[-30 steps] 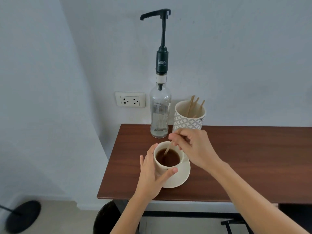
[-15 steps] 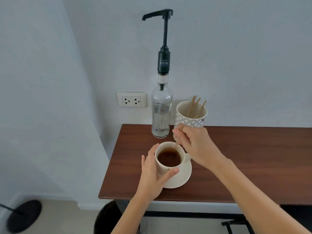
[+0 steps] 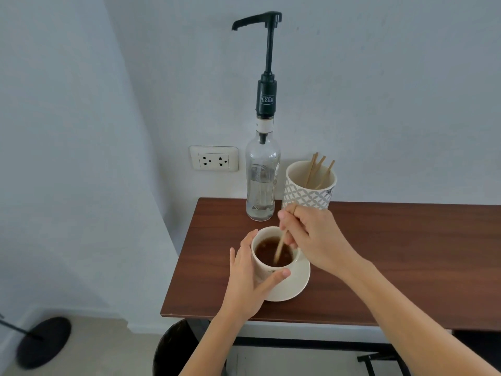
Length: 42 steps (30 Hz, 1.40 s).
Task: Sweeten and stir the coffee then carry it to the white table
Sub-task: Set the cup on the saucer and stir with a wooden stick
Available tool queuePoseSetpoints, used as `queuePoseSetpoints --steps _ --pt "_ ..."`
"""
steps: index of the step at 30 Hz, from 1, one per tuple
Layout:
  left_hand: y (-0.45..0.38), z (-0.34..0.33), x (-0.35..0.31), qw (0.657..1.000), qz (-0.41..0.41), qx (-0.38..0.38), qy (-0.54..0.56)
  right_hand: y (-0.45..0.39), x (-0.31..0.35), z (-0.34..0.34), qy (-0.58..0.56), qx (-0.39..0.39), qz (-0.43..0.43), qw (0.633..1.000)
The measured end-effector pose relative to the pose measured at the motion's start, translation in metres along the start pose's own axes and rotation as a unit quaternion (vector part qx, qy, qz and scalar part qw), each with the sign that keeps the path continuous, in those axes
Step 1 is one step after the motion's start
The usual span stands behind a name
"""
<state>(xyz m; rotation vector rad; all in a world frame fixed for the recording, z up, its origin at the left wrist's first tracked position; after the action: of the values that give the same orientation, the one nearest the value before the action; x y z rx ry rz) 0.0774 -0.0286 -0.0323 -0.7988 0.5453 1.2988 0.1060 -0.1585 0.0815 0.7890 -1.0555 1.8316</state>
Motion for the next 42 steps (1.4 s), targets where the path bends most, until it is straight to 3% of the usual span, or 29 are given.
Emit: queuePoseSetpoints --steps 3,7,12,16,21,25,29,34,38,42 --pt "0.000 0.000 0.001 1.000 0.002 -0.001 -0.003 -0.003 0.002 -0.004 -0.032 -0.013 0.015 0.999" --pt "-0.001 -0.001 0.000 1.000 0.003 0.002 -0.006 -0.006 -0.003 0.011 0.099 -0.039 0.030 0.994" --pt "-0.001 -0.001 0.001 1.000 -0.001 0.000 0.006 -0.003 0.002 -0.008 -0.038 -0.001 0.010 0.999" --pt "-0.001 0.000 0.001 1.000 0.000 -0.001 0.000 -0.007 -0.001 0.008 0.081 -0.039 0.034 0.995" --pt "-0.001 -0.001 0.003 1.000 0.000 -0.005 0.011 -0.003 0.005 -0.010 -0.036 -0.002 0.030 0.999" --pt "-0.002 -0.001 0.003 1.000 0.005 -0.004 0.003 -0.007 -0.002 0.006 0.042 -0.045 0.021 0.998" --pt "-0.001 -0.001 0.003 1.000 -0.001 -0.012 0.013 -0.003 0.006 -0.007 -0.028 -0.002 0.024 0.999" --pt "-0.001 -0.002 0.004 1.000 0.007 -0.009 0.011 -0.007 -0.005 0.004 0.026 -0.031 0.011 0.999" --pt "-0.001 -0.001 0.003 1.000 0.003 -0.010 0.015 -0.003 0.003 -0.009 -0.024 -0.002 0.022 0.999" --pt "-0.001 0.000 0.002 1.000 0.004 -0.013 0.008 -0.006 -0.004 0.003 0.044 -0.035 0.013 0.998"
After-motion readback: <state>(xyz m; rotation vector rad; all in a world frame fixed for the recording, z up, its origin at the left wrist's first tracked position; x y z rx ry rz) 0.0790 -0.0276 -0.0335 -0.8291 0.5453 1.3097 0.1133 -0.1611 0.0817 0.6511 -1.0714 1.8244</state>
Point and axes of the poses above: each hand's wrist, its own y-axis away from the middle knuckle, its own z-axis out of the back of the hand, x = y × z, the point moved 7 cm from there along -y, towards the middle knuckle, and after that the axes turned 15 degrees about -y, right-handed, at the moved point
